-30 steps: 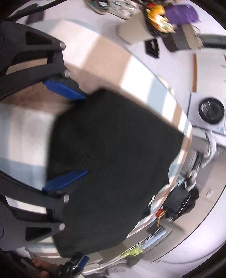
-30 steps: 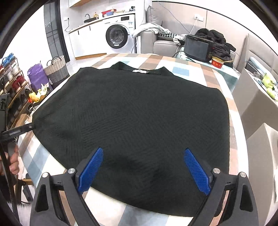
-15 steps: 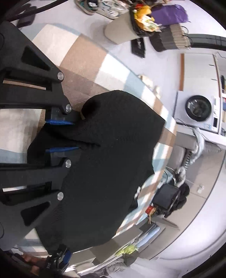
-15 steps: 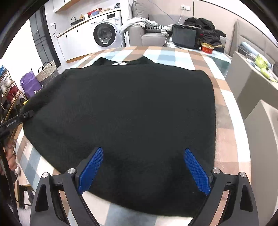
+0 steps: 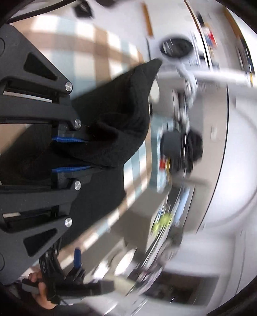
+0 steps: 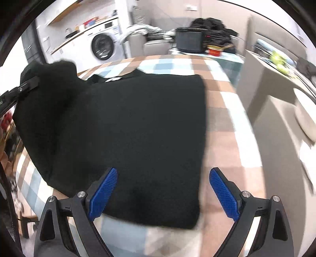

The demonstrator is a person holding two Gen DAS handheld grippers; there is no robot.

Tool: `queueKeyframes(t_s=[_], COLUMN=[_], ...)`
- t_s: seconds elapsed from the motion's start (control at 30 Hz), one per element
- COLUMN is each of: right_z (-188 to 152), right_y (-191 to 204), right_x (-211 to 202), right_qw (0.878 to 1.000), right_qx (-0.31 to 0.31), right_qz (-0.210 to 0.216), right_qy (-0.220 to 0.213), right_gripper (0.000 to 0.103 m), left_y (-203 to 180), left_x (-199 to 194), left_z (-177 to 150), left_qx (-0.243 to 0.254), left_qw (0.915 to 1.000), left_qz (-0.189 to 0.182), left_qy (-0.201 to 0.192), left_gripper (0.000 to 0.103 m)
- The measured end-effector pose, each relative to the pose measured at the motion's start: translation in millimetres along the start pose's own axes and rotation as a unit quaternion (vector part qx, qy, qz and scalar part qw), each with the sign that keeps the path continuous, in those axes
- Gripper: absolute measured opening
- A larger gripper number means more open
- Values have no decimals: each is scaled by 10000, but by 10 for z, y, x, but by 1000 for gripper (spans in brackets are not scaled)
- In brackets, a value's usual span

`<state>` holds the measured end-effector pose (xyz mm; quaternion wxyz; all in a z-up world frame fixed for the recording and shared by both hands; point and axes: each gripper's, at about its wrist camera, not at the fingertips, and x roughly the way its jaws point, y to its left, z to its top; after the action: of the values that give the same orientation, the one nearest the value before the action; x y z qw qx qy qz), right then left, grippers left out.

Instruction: Fold small clothes

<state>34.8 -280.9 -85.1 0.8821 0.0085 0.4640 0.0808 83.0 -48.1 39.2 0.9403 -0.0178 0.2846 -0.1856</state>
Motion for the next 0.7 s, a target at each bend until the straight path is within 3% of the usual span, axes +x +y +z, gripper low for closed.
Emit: queueKeyframes(t_s=[0.1,0.13,0.2,0.3,0.33,0.43,0.57,0.7], right_z=[-65,-91,-161,-221,-215,-174,-119,-89], right_y=[-176,-245,-365,-509,-515,-488,-437,-422], right_x=[-102,-124,-130,-66,-54,-103,-213,-388], right_qw=[9995,9991,9979,9955,9955,9964,9971,9969], right_qx=[271,351,487,589,596,471,363,441], right_qz=[-173,-235,-435,-684,-675,-657,-665,-646], right_qy=[-77,-69,8,281,305,243,117,-47], right_gripper=[96,96,96,96,96,96,96,96], left_y=[-465,-613,-790,-857,-834,-667,-285,47], left_x=[297,422,624,719,682,536,438,418], left_z=[20,-32,-150,-341,-370,-410,-484,-627], left_qx=[253,320,391,352,345,334,161,-219], left_qw=[9959,9903,9810,9739,9750,9802,9891,9875], left_qz=[-797,-1208,-1532,-1609,-1588,-1424,-844,-591], left_qy=[332,602,1126,1563,1514,1332,1198,1442], left_gripper=[15,16,27,50,52,72,75,75])
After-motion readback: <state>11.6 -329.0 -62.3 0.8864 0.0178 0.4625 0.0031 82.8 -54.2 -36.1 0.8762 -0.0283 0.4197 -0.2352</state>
